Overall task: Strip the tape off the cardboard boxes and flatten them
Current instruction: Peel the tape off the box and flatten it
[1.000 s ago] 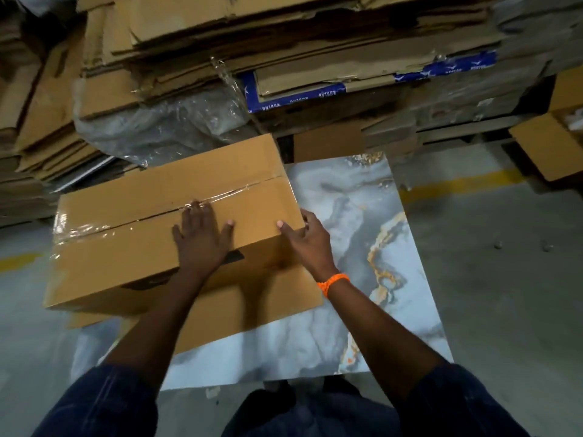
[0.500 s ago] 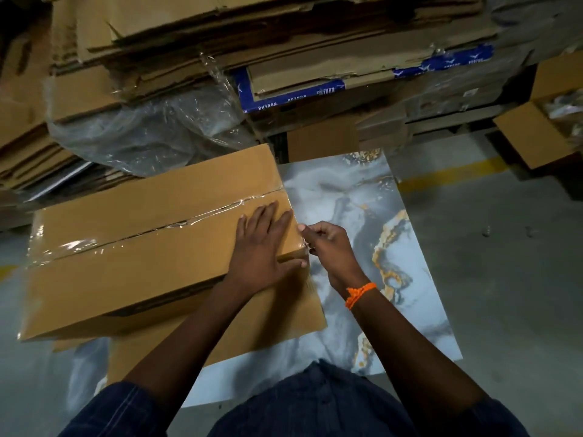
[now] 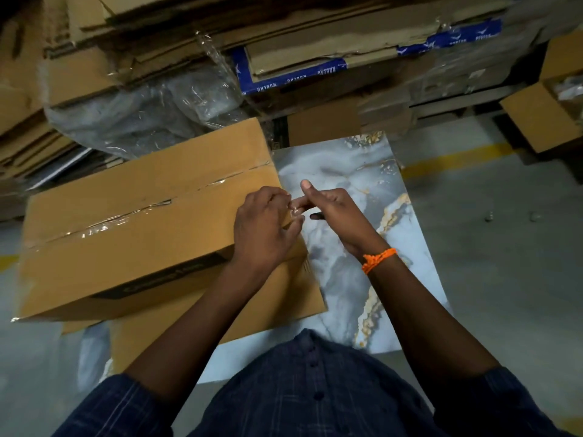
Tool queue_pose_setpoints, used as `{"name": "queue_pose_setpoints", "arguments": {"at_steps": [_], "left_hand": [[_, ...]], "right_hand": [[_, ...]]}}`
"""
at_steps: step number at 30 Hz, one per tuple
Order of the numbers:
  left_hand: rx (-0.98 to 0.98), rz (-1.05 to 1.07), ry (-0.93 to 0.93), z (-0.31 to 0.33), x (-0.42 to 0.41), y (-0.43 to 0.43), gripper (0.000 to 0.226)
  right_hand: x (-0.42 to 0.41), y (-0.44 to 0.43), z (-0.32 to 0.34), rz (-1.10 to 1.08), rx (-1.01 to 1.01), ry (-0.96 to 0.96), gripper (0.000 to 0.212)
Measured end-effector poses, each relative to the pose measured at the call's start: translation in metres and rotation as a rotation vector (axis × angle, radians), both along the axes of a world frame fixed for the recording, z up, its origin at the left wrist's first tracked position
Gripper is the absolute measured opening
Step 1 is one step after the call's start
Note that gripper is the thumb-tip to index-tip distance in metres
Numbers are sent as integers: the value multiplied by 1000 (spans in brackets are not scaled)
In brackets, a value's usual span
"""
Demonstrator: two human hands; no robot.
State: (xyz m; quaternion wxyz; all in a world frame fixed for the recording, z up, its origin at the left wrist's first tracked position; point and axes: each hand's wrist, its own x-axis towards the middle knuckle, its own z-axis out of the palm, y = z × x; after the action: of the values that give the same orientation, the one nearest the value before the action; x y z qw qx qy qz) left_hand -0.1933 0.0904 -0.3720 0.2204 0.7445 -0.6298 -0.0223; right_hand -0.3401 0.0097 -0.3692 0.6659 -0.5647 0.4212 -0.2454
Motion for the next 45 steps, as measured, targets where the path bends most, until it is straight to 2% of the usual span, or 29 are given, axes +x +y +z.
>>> {"name": "queue_pose_setpoints", "arguments": {"at_steps": [3,7,11,14,17,20,22,25,28,29,33,35,36,38,40,42,43,45], "left_hand": [[21,90,26,1,-14,6,27],[155,88,9,-8,-18,5,20],[263,191,24,-21,-14,11,17],[200,194,80,-16,-4,17,14],[53,186,111,17,6,26,13],[-74,207,135,61,28,45,7],[-139,258,162,90,50,62,8],[-221,386,245,126,81,83,9],[-267,459,295,147,96,100,12],[-273,475,305,150,97,105,12],[-274,488,296,151,94,118,20],[-279,484,277,150,93,119,21],[-284,480,281,148,94,119,20],[-282,457,289,141,94,115,16],[-234,399,249,125,90,108,11],[-143,289,210,98,76,95,8],[-93,230,197,82,64,86,7],[-5,156,171,50,34,68,7]], "right_hand": [[-4,6,-1,5,44,-18,46],[-4,13,-22,45,-252,81,24],[-15,-1,-27,60,-318,65,13],[-28,-11,-42,16,-50,68,22],[-27,-9,-81,3,124,178,27],[-10,-5,-105,55,580,57,46],[12,-3,-118,86,806,-53,57],[64,10,-125,136,944,-132,70],[115,35,-108,229,993,-177,74],[122,44,-85,258,1016,-200,76],[137,56,-57,213,975,-360,78],[136,50,-69,255,1010,-361,61],[130,45,-78,191,1007,-329,48],[106,23,-120,44,885,-303,35],[62,-1,-130,-34,726,-218,34],[19,-25,-138,-91,543,-115,16],[2,-35,-138,-95,458,-59,13],[-20,-51,-142,-102,346,64,21]]}}
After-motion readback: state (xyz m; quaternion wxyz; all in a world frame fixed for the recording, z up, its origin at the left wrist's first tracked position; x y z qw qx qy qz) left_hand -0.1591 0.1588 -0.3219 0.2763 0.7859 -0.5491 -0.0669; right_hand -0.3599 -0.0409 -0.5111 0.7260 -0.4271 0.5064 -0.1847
